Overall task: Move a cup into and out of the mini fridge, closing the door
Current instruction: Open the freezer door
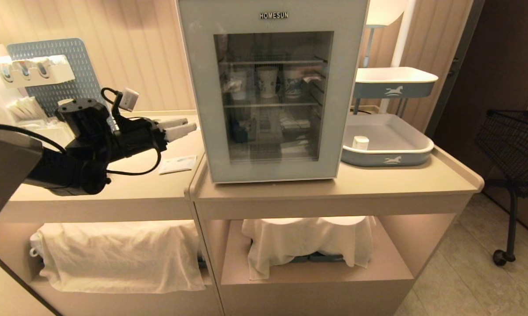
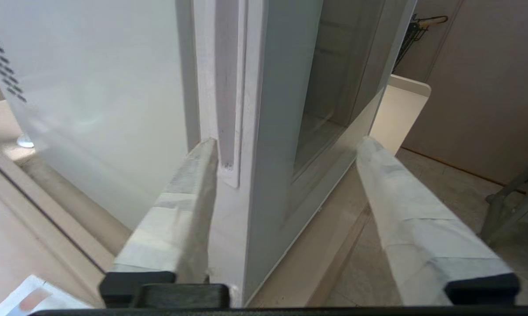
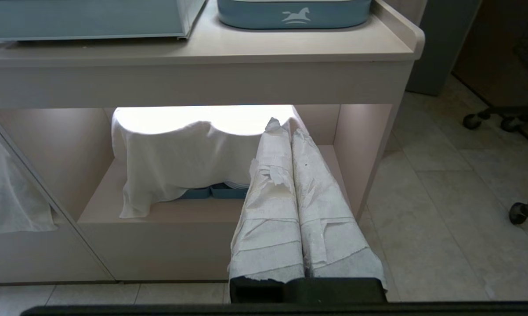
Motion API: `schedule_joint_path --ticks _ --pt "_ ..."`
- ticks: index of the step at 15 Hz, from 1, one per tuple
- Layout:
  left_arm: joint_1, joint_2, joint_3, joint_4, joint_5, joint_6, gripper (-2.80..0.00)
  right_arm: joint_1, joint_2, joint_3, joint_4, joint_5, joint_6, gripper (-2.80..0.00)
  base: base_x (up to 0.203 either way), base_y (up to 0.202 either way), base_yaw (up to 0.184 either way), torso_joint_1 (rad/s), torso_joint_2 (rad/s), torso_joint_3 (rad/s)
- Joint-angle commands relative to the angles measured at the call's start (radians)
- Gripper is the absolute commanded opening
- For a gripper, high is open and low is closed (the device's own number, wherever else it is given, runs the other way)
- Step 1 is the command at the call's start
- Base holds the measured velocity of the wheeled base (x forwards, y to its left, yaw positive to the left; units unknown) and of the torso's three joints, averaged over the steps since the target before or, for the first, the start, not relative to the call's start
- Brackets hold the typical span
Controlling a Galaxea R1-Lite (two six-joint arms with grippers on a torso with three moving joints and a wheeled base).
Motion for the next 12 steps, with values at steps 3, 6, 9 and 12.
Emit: schedule_joint_path --ticks 3,6,9,12 --pt "-0.005 0.028 -0.024 -0.011 -0.015 -0.017 0.00 0.000 -0.002 0.009 0.000 0.000 -0.001 -2.80 0.000 0.000 0.000 0.000 0.00 0.000" --pt "-0.016 0.001 0.054 -0.018 -0.014 -0.022 0.00 0.000 -0.002 0.009 0.000 0.000 -0.001 -2.80 0.000 0.000 0.000 0.000 0.00 0.000" --pt "-0.024 0.008 0.048 -0.021 -0.020 -0.024 0.00 0.000 -0.002 0.009 0.000 0.000 -0.001 -2.80 0.000 0.000 0.000 0.000 0.00 0.000" --pt "-0.041 0.030 0.032 -0.021 -0.014 -0.025 0.00 0.000 -0.002 0.009 0.000 0.000 -0.001 -2.80 0.000 0.000 0.000 0.000 0.00 0.000"
